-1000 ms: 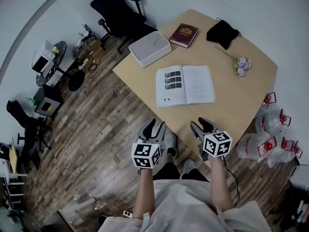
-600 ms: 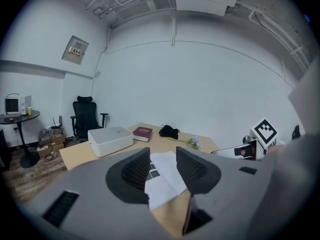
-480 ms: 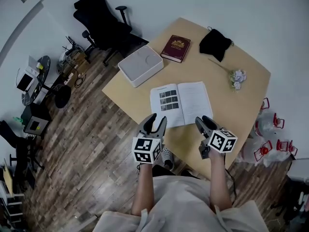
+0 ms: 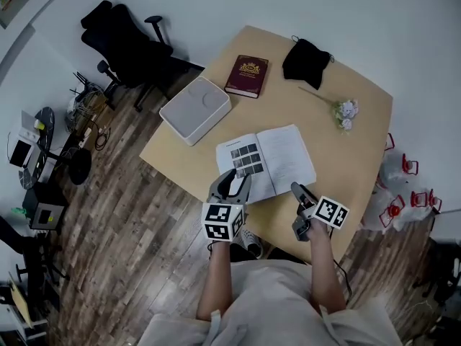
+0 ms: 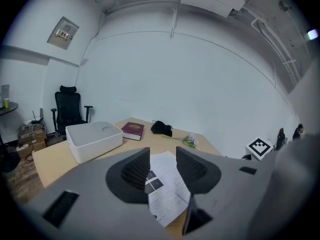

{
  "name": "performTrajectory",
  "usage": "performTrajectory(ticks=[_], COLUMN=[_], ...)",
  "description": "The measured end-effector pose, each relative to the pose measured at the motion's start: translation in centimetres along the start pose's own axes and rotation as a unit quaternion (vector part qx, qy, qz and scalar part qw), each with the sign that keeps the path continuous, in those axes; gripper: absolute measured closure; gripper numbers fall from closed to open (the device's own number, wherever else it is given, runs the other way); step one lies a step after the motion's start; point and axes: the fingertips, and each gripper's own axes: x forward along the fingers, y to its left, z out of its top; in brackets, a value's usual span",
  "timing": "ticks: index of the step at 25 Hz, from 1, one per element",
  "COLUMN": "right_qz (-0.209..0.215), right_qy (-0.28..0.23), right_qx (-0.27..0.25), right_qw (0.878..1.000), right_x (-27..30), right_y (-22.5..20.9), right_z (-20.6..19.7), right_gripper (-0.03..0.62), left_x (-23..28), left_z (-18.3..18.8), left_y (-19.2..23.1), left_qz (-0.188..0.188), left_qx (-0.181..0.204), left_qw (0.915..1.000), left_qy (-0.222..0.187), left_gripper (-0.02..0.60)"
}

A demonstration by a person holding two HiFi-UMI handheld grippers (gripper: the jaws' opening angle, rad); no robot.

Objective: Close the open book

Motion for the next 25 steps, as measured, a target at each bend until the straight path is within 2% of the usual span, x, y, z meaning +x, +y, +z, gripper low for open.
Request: performTrajectory(ticks=[4,6,11,17,20,25], right_qz=[-0.016,-0.010,0.007,-0.012,-0.013,-0.017], right_qy=[-0.007,-0.017,-0.050,-0.045,-0.055,-0.057], right_qx=[0.059,0.102,0.233,0.276,0.295,0.303], right_qw=[0.998,0.995,0.971,0.960,0.954,0.951], right_x=[0.6,0.9,1.7,2.4,2.8,3.7], right_y=[-2.2,-3.1,-5.3,-7.8,-8.3,-8.0], right_z=[-1.3,-1.9,-3.0,-4.0,-3.6,-3.3], right_gripper=[0.372,0.364,0.315,0.249,0.258,0.260], left_x=[1.2,1.7,2.0,3.0,3.3,3.8], left_z=[-1.2,-2.3,-4.5,-3.3,-2.2,-1.1], left_y=[0.8,1.0,2.0,3.3,3.9,4.5], left_qz=[-0.008,-0.012,-0.017,-0.002,0.006,0.011], left_qx=[-0.007,-0.005,0.001,0.012,0.017,0.018], left_qw=[0.9999,0.9998,0.9989,0.9995,0.9997,0.9997], left_qy=[0.008,0.018,0.043,0.030,0.019,0.012], left_gripper=[0.410,0.410,0.410,0.411,0.416,0.416])
